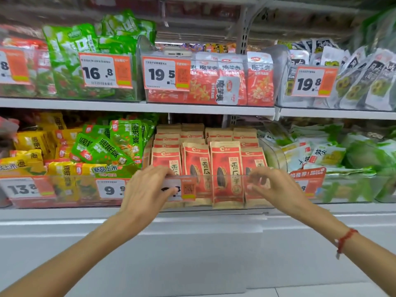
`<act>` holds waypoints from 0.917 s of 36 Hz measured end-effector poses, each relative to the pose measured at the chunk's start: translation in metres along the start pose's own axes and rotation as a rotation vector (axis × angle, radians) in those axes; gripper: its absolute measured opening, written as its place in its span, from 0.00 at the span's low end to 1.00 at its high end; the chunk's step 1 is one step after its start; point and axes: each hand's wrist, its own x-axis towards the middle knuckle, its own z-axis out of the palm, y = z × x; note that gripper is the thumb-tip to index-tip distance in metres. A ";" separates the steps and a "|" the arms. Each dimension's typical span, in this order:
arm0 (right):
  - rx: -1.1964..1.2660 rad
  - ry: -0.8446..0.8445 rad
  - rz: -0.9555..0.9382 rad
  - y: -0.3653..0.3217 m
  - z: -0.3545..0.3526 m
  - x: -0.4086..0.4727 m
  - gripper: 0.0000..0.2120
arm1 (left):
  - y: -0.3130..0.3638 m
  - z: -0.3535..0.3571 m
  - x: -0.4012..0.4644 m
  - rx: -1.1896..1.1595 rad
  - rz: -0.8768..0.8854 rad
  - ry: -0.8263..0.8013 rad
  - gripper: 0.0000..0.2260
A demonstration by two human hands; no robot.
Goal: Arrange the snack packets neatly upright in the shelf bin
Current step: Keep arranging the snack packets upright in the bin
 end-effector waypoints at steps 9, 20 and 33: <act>-0.028 -0.049 0.023 0.006 0.012 0.039 0.07 | -0.004 0.018 0.032 0.087 -0.035 -0.039 0.14; -0.091 -0.019 0.056 0.008 0.035 0.025 0.06 | -0.011 0.025 0.022 0.164 0.005 -0.081 0.13; -0.122 0.017 0.050 0.004 0.036 0.014 0.08 | -0.005 0.021 0.014 0.393 0.124 -0.118 0.15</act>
